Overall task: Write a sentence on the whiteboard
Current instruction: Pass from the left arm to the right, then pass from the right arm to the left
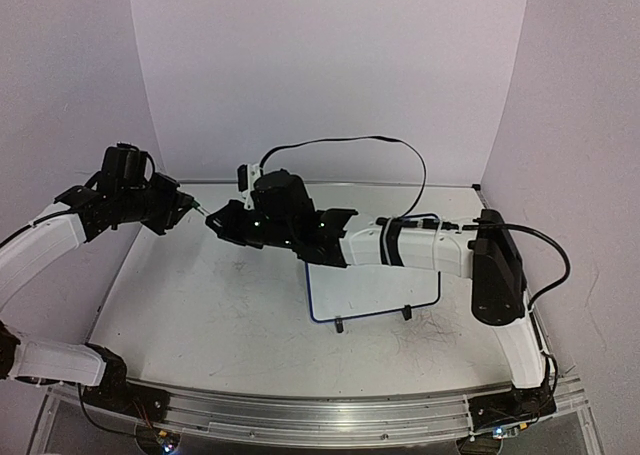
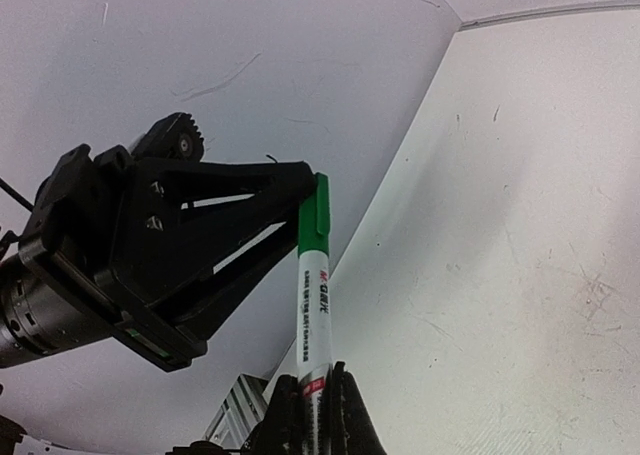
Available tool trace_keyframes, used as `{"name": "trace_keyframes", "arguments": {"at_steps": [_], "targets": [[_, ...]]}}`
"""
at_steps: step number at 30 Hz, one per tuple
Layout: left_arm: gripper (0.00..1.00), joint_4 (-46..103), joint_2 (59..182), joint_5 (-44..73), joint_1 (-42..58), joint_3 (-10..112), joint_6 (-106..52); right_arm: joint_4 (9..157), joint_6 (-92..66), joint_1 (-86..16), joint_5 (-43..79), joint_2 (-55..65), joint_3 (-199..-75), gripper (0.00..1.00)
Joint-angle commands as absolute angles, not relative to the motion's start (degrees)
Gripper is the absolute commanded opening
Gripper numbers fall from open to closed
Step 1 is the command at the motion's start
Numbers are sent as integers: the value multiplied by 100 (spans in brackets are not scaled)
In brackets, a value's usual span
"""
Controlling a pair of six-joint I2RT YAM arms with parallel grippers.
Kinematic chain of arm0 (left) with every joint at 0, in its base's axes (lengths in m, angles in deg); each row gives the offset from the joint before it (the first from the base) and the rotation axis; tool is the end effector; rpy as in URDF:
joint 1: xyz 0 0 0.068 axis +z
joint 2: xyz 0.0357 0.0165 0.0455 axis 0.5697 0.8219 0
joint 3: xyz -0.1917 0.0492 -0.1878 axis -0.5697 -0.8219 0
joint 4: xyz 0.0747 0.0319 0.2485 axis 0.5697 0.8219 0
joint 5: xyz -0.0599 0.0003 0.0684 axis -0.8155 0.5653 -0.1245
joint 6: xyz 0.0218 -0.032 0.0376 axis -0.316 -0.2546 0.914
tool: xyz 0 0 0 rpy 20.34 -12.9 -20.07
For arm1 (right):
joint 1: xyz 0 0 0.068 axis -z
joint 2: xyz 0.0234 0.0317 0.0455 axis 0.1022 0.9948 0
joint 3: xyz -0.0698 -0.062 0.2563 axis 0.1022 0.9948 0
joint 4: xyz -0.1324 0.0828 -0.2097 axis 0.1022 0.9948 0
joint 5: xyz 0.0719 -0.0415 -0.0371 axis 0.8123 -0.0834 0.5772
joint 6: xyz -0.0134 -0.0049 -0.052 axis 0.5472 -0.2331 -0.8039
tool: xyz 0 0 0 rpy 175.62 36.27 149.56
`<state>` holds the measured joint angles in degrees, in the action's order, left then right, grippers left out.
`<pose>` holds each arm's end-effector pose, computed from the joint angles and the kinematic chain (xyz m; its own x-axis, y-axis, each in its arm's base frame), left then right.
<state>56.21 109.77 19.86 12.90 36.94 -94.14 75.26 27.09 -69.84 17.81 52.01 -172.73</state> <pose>0.2306 -0.0944 0.3258 -0.5020 -0.8535 -0.1401 -0.3991 0.3723 -0.8379 0.2339 0.4900 0.2899 -0.7419 0.1325 -0.6573 -0.5950 0.3218 0.7365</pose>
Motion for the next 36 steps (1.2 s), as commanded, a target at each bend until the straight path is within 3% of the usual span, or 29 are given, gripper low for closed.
{"name": "trace_keyframes", "arguments": {"at_steps": [1, 4, 6, 11, 17, 23, 29, 36], "targets": [[33, 5423, 10972, 1940, 1269, 3747, -8896, 7349, 2661, -7003, 1520, 4512, -16863, 0], [61, 5269, 10976, 1772, 1275, 3896, -8167, 7345, 2426, -6978, 1211, 3767, -16064, 0], [74, 5071, 10951, 1602, 1276, 3961, -7674, 7337, 2227, -6946, 1022, 3132, -15388, 0], [88, 3878, 10893, 506, 1276, 3897, -6422, 7345, 1738, -6777, 724, 1483, -13797, 0], [92, 2482, 11397, -1145, 963, 4174, -5775, 7657, 1141, -6168, 1217, -670, -12017, 0], [92, 2282, 12426, -2253, -98, 5018, -5031, 8733, 222, -5799, 1825, -2164, -11483, 0], [91, 2264, 13175, -3292, -782, 5618, -4796, 9170, -186, -5798, 2319, -2678, -11467, 0], [91, 2269, 13436, -3903, -1131, 5682, -4753, 9261, -539, -5798, 3090, -2466, -11735, 0]]}}
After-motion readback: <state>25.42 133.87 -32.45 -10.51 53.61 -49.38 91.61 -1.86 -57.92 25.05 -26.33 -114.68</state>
